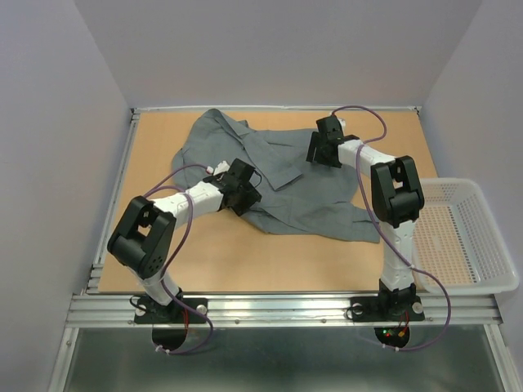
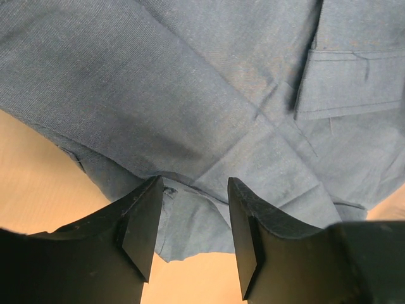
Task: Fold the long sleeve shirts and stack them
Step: Flatten the shirt out
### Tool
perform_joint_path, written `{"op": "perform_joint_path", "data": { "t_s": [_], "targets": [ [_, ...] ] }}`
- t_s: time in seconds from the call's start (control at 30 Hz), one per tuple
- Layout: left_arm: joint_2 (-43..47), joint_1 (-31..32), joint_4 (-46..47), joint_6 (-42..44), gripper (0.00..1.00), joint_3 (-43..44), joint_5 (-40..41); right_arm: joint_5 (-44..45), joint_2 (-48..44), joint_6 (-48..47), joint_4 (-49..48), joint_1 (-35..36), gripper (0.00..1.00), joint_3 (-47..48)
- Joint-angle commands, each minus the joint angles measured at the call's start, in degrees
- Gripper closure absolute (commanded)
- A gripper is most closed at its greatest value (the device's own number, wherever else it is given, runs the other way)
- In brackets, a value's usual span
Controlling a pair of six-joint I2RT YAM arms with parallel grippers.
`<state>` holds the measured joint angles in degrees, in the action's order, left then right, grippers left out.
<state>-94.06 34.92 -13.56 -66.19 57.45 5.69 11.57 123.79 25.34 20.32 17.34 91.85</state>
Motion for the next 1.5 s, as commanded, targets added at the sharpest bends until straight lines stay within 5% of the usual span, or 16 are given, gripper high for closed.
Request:
{"op": "perform_joint_path", "data": {
  "t_s": [0.0,0.4,0.57,0.77,1.1,1.47],
  "targets": [
    [-0.16,0.33,-0.24,-0.61,0.45,0.21,2.39,-1.38,0.05,1.11,0.78,0.41,0.24,-2.29],
    [-3.85,0.33,0.46,0.45,0.49,0.03,1.86,-1.29,0.67,0.94,0.43,0.41,0.24,-2.73],
    [-5.87,0.33,-0.76,2.03,0.64,2.14,2.39,-0.85,1.54,0.85,0.34,0.32,0.25,-2.38],
    [-5.96,0.15,-2.61,4.66,1.00,4.42,4.94,0.38,2.34,0.67,0.16,0.24,0.25,-1.06],
    [2.64,-1.34,-13.93,20.57,1.00,12.34,10.48,0.91,5.59,2.43,0.25,-4.07,0.25,3.68],
    [20.84,-4.86,-28.44,31.91,1.00,-3.13,-7.26,1.70,9.01,1.91,0.34,-9.08,0.25,11.76]
  ]
}}
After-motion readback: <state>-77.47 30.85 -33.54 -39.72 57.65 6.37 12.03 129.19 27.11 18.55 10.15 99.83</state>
